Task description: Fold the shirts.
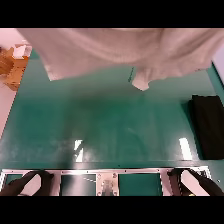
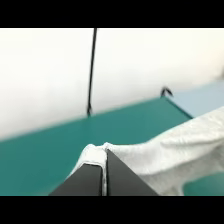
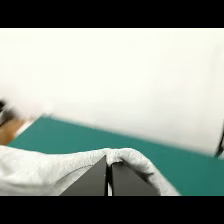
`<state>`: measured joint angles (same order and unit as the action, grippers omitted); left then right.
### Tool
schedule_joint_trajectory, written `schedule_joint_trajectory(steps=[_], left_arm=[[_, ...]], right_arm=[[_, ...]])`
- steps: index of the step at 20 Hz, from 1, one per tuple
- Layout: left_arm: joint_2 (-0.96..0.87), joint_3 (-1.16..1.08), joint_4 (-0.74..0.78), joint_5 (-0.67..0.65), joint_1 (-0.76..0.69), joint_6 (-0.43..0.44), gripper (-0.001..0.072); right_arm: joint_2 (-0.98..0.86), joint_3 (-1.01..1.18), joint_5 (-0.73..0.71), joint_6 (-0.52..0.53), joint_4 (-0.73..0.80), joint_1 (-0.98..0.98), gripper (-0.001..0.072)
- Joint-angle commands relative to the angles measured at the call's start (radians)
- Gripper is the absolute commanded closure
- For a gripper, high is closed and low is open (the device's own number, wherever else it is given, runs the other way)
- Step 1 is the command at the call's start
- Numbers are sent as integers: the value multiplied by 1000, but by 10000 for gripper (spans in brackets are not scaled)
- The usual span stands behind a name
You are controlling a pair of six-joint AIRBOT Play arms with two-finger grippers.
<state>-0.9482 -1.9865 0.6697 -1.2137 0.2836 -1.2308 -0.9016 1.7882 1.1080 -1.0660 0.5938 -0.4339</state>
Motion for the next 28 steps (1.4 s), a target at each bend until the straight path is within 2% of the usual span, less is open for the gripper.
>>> schedule_joint_trajectory(steps=[1, 3, 8, 10, 13, 15, 17, 19, 22, 25, 28], left_arm=[[103, -80, 70, 48, 1, -3, 689], [98, -70, 123, -12, 1, -49, 689], [89, 153, 161, -26, 0, -45, 689], [58, 278, 147, -11, 0, -1, 688], [-84, 465, 18, 24, -17, 101, 689], [-227, 552, 11, 102, -71, 164, 688], [-406, 570, 10, 181, -105, 166, 689], [-580, 545, -10, 242, -110, 163, 689], [-771, 433, -36, 267, -110, 155, 689], [-863, 327, -49, 294, -110, 126, 689], [-908, 312, -44, 300, -110, 105, 689]], right_arm=[[134, 58, -121, 5, 107, -1, 699], [160, 57, -119, 4, 174, -1, 699], [128, -48, -84, 0, 215, 0, 699], [87, -163, -87, 1, 176, 1, 699], [-16, -370, -117, 1, 139, 12, 699], [-116, -502, -219, 5, 139, 42, 699], [-252, -581, -324, 5, 139, 77, 699], [-416, -575, -385, 5, 135, 100, 699], [-634, -467, -401, 5, 79, 104, 699], [-784, -330, -391, -3, 68, 105, 699], [-861, -269, -389, -26, 69, 104, 699]])
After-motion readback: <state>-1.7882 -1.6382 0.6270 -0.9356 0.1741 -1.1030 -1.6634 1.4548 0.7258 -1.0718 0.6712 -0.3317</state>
